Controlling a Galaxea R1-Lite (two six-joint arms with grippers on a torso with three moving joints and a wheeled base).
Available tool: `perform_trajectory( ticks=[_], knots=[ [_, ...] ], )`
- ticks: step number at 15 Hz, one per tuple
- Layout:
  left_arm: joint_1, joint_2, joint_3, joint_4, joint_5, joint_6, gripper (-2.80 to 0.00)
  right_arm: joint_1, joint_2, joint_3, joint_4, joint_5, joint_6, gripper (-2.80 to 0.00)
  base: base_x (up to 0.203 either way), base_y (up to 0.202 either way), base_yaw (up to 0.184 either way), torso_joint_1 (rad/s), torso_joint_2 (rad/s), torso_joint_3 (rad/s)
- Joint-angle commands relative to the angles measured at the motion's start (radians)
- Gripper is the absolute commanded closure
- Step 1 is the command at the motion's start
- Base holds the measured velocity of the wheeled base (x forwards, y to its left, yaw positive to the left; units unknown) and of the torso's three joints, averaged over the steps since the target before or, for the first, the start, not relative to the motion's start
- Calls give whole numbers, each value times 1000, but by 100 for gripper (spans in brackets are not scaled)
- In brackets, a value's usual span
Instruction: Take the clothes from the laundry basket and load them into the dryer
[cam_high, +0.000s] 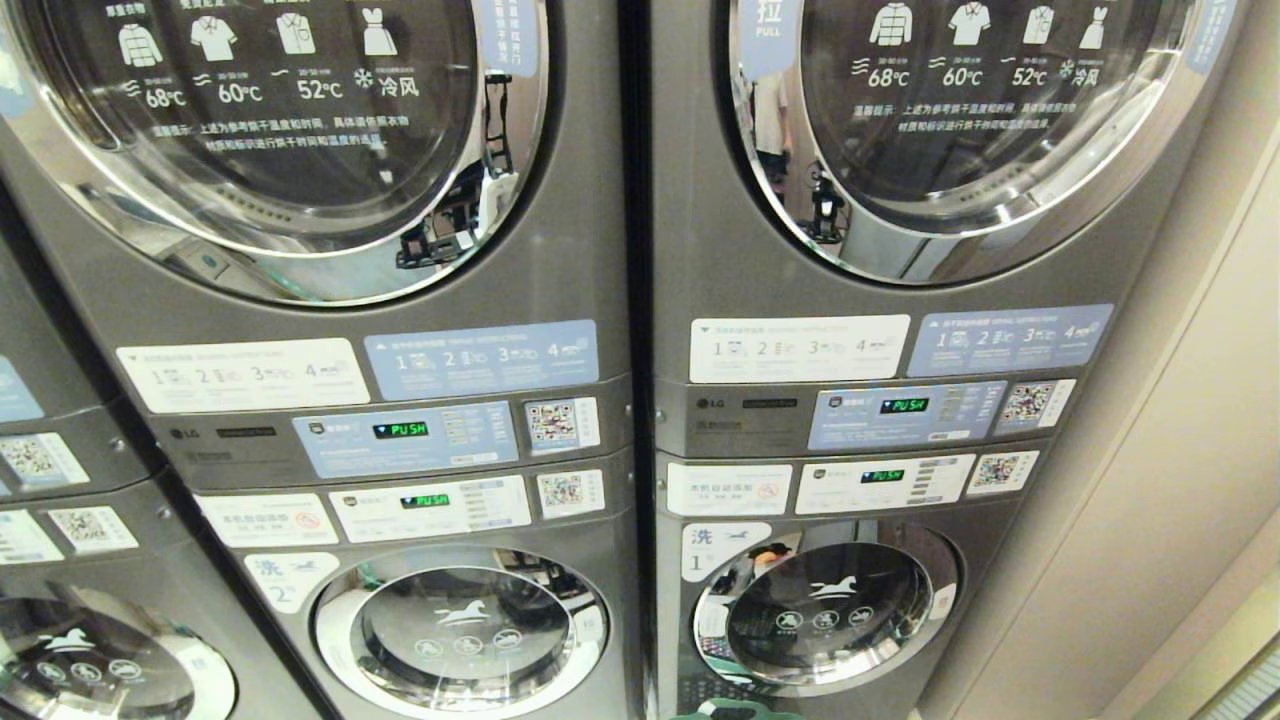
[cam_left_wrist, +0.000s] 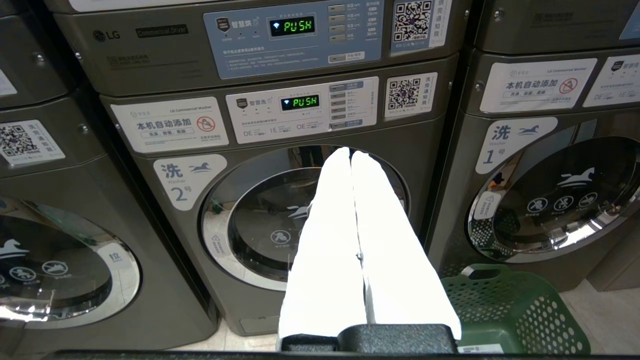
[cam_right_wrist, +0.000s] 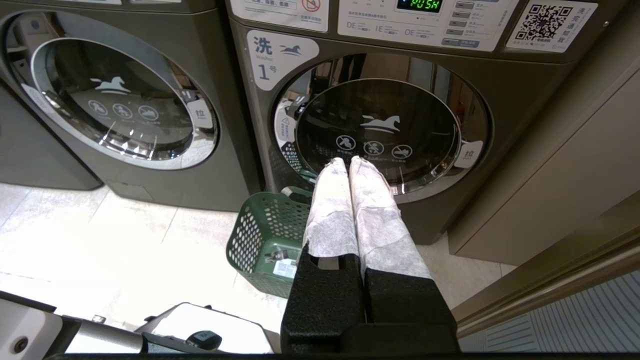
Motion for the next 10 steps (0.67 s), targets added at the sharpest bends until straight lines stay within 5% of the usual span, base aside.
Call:
perform_trajectory(
  ticks=[1,7,10],
  knots=[
    [0,-1,-2,5,0,-2,0,0,2,0,0,1,0,0,0,0,0,0,0,0],
    [0,-1,1,-2,5,1,0,-137,170,1,-2,2,-3,0,0,0,0,0,0,0],
    [2,-1,1,-2,8,0,0,-184,56,3,-7,1,0,0,0,0,0,0,0,0]
  ],
)
